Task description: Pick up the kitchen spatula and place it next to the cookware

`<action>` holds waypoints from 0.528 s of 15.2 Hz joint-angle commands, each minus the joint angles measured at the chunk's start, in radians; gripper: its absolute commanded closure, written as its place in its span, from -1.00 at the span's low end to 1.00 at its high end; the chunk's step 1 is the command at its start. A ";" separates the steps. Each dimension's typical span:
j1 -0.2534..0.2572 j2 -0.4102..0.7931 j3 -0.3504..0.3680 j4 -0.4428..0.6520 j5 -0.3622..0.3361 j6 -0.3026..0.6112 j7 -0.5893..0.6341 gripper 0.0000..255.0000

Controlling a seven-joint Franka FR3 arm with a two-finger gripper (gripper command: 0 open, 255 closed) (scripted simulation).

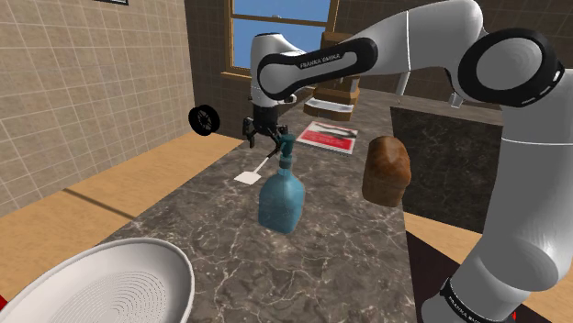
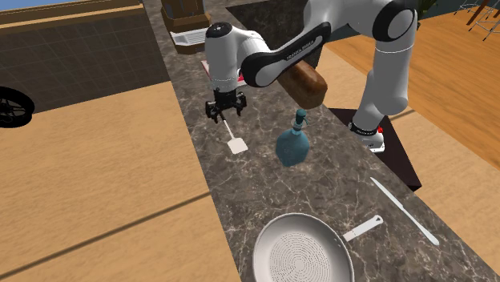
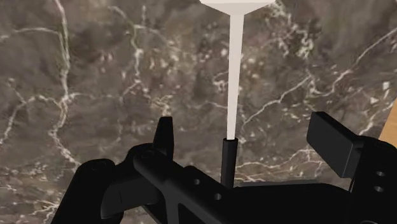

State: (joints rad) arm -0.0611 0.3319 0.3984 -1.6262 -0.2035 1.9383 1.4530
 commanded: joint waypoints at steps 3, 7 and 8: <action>0.002 0.026 -0.008 -0.015 -0.014 0.041 0.017 -1.00; 0.002 0.041 -0.012 -0.043 -0.022 0.082 0.023 -1.00; 0.002 0.041 -0.012 -0.043 -0.022 0.082 0.023 -1.00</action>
State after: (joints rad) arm -0.0600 0.3703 0.3869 -1.6678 -0.2241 2.0158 1.4746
